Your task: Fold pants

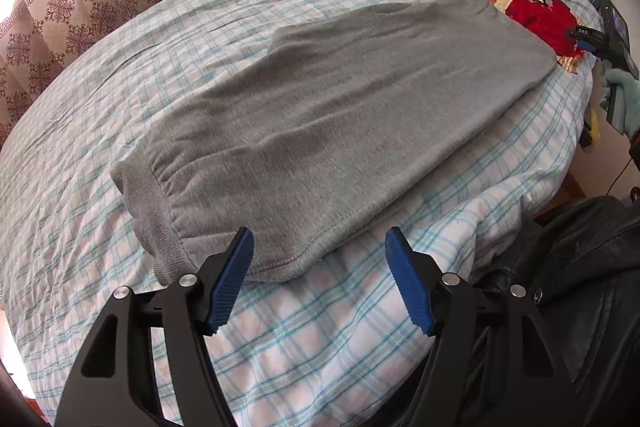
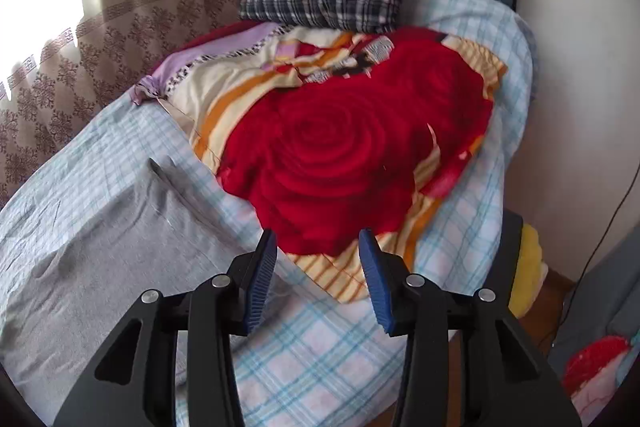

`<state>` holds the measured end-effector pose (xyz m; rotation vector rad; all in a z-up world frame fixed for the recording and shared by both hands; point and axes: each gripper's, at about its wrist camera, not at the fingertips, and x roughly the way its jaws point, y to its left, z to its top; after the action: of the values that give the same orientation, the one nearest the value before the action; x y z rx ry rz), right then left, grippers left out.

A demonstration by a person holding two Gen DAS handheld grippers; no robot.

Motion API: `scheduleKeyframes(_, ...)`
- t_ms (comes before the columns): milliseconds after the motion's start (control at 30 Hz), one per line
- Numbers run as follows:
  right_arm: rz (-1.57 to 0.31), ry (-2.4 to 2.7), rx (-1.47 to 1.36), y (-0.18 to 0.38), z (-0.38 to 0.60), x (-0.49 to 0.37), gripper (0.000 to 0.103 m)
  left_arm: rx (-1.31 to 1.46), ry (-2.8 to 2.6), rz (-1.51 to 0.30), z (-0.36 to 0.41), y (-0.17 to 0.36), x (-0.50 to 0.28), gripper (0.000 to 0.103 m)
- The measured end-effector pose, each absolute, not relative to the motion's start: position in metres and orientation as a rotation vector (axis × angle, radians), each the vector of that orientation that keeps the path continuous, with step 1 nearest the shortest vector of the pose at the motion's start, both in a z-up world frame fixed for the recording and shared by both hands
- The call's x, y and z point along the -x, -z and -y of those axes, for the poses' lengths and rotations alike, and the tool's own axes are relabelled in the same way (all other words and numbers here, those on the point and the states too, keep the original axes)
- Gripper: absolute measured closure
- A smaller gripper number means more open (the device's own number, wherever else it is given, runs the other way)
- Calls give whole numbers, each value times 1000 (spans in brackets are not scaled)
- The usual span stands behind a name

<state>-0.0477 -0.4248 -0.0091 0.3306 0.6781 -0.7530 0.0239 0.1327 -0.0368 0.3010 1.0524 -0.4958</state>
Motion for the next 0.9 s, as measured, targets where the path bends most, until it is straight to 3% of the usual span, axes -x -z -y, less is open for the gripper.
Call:
scheduleKeyframes(167, -717, 452, -317, 9, 400, -32, 59, -284, 443, -1010, -118, 34, -54, 33)
scheduleKeyframes(433, -853, 286, -257, 51, 383, -155, 59, -146, 314, -1100, -130, 77, -93, 33)
scheduleKeyframes(500, -885, 332, -257, 63, 396, -169, 61, -114, 285, -1147, -139, 93, -94, 33)
scheduleKeyframes(633, -910, 366, -300, 81, 428, -176, 74, -99, 279, -1172, -153, 117, -79, 33)
scheduleKeyframes(900, -910, 448, -195, 65, 404, -180, 71, -79, 285, -1186, -156, 106, -83, 32)
